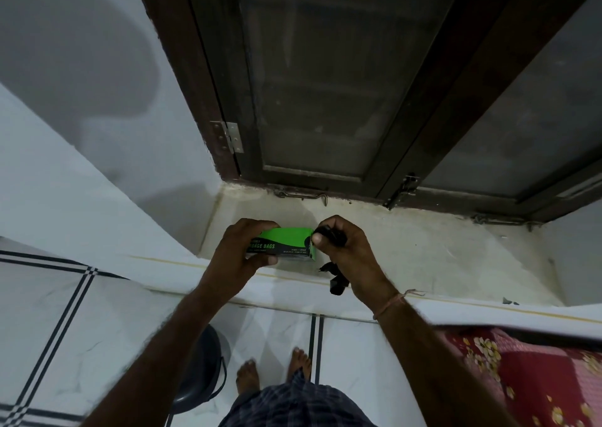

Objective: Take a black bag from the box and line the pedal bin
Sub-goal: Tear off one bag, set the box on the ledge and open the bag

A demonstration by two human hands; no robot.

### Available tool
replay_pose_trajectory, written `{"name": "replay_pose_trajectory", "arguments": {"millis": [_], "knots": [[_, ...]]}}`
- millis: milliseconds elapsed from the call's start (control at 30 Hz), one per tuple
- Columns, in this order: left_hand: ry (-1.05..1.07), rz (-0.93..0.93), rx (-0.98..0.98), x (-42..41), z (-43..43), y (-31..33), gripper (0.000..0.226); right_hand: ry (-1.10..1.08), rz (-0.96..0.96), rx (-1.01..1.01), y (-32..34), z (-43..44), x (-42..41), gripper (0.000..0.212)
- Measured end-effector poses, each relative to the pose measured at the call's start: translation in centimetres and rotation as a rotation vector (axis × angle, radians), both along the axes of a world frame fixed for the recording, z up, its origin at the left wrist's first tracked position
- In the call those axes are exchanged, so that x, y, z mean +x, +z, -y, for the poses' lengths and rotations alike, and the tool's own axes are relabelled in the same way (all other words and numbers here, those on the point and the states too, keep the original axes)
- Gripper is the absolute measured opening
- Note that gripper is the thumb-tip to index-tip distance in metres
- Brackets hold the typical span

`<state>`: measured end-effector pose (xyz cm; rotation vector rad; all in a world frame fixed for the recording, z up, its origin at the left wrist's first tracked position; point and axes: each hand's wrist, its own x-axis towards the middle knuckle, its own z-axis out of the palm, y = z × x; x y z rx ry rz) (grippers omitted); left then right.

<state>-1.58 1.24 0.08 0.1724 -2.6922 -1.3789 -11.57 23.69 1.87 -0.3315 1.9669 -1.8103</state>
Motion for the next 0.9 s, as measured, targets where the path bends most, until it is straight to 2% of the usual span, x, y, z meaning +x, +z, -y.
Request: {"name": "replay_pose_trajectory", "arguments": {"millis": [267,433,600,733,800,867,900], "knots": [[0.124,-0.016,-0.163,-0.1,-0.5,-1.2,0.053,-0.089,0.11,0.072,-1.6,0.9,0.9,0.006],[0.153,0.054,-0.248,-1.6,-0.7,-1.9,0.06,-0.157,0.032,0.31,-2.8,2.7,0.8,0.024],[0.154,0.105,-0.238,-2.3,-0.6,-2.0,0.064,-0.181,-0.015,0.366,-2.7,3.8,0.4,0.023],[0.184,0.089,-0.349,-1.6,-0.8,-1.8,0.077,-0.218,0.017,0.33,-1.6,3.4,0.9,0.022],[0.249,0.007,-0.381,-0.8,-1.4,-1.1,0.071,-0.264,-0.013,0.251,-0.5,3.4,2.2,0.021],[0.286,-0.098,-0.267,0.3,-2.4,0.0,0.053,-0.262,-0.005,0.131,1.1,3.7,3.9,0.023],[0.293,-0.112,-0.142,1.0,-3.0,0.8,0.044,-0.232,0.023,0.071,2.1,4.1,4.9,0.026]]}}
